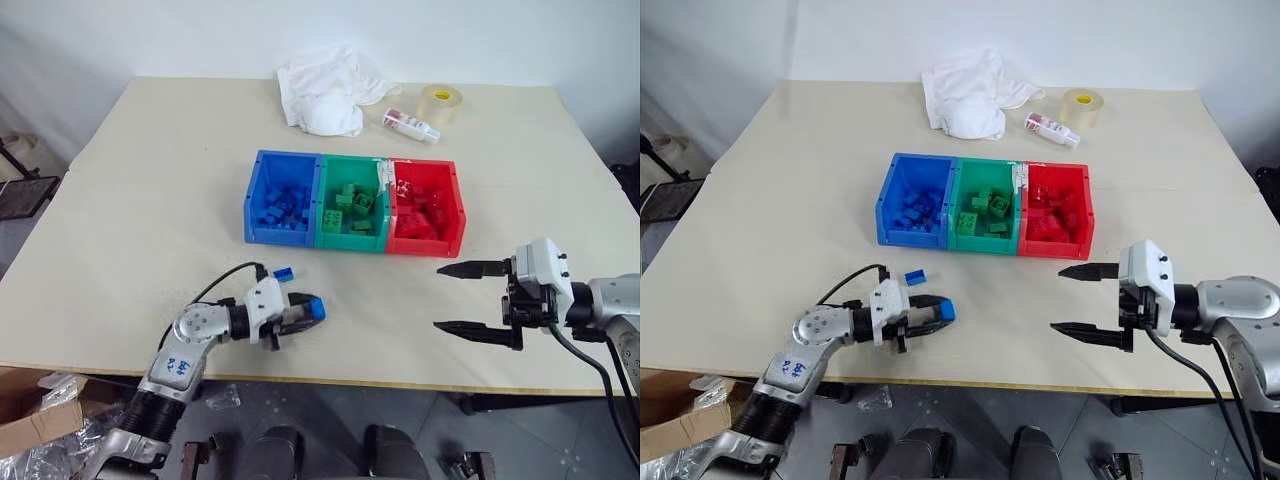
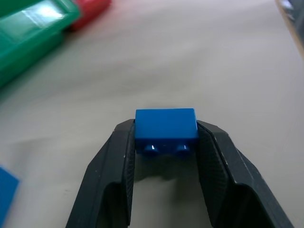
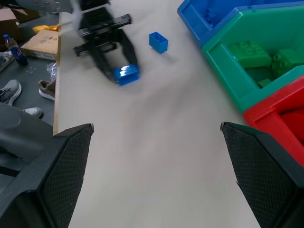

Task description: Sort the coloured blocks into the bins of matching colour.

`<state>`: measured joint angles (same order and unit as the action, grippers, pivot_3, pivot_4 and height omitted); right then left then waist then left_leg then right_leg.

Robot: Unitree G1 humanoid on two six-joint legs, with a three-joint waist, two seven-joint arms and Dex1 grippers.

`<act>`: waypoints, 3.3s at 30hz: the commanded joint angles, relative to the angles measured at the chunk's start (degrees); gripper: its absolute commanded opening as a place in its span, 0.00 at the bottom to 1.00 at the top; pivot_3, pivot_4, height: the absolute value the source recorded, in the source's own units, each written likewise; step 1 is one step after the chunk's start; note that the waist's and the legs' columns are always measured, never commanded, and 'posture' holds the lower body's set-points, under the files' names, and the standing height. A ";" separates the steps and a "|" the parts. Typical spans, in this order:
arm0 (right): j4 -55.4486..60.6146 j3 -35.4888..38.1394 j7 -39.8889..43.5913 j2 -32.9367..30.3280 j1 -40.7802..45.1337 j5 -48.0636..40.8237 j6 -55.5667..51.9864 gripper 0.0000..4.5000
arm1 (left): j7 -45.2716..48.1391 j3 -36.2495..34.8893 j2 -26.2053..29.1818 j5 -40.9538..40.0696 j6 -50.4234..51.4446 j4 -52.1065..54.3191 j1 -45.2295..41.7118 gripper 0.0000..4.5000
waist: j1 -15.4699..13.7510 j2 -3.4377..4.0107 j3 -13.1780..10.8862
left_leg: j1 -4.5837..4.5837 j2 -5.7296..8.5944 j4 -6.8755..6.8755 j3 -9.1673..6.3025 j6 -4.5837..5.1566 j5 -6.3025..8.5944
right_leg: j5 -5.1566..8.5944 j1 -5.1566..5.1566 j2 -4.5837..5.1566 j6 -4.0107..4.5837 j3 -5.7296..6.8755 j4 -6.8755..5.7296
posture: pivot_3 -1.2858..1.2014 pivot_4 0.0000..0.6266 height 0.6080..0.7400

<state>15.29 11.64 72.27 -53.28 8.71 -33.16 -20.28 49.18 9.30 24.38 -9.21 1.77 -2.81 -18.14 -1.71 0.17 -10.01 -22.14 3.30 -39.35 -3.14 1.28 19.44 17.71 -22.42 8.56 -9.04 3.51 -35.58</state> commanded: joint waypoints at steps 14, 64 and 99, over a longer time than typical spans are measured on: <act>0.21 0.30 -1.16 0.65 3.22 -0.59 0.43 1.00 | -17.90 -11.05 -2.34 1.93 3.15 -17.48 -25.27 0.68 | 0.26 -0.04 -0.02 | -0.01 0.11 0.01 0.01 0.00 0.00 | -0.02 -0.04 0.00 -0.04 0.05 -0.06 | 0.52 0.24 1.00; -0.89 1.21 -1.00 -0.41 2.97 -0.81 0.75 1.00 | 13.04 -5.82 5.09 -0.81 -5.85 -25.40 -13.76 0.58 | 0.35 -0.09 -0.04 | 0.01 0.03 -0.02 0.04 0.00 0.00 | -0.01 -0.06 0.00 -0.02 0.07 -0.15 | 0.52 0.24 1.00; -4.22 2.56 -3.03 1.06 5.73 -0.09 2.26 1.00 | 8.10 -15.24 3.59 -5.96 -5.67 -37.71 -34.25 0.90 | 0.44 -0.17 -0.09 | -0.11 0.16 -0.19 -0.04 0.00 0.01 | -0.02 -0.08 -0.02 -0.04 0.16 -0.22 | 0.52 0.24 1.00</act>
<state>10.88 11.69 69.40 -51.98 14.54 -32.64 -18.84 55.40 -3.74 26.48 -12.74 -3.83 -44.40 -52.44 -1.28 0.00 -10.11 -22.26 3.43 -39.55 -3.18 1.28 19.44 17.70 -22.51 8.54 -9.08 3.68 -35.79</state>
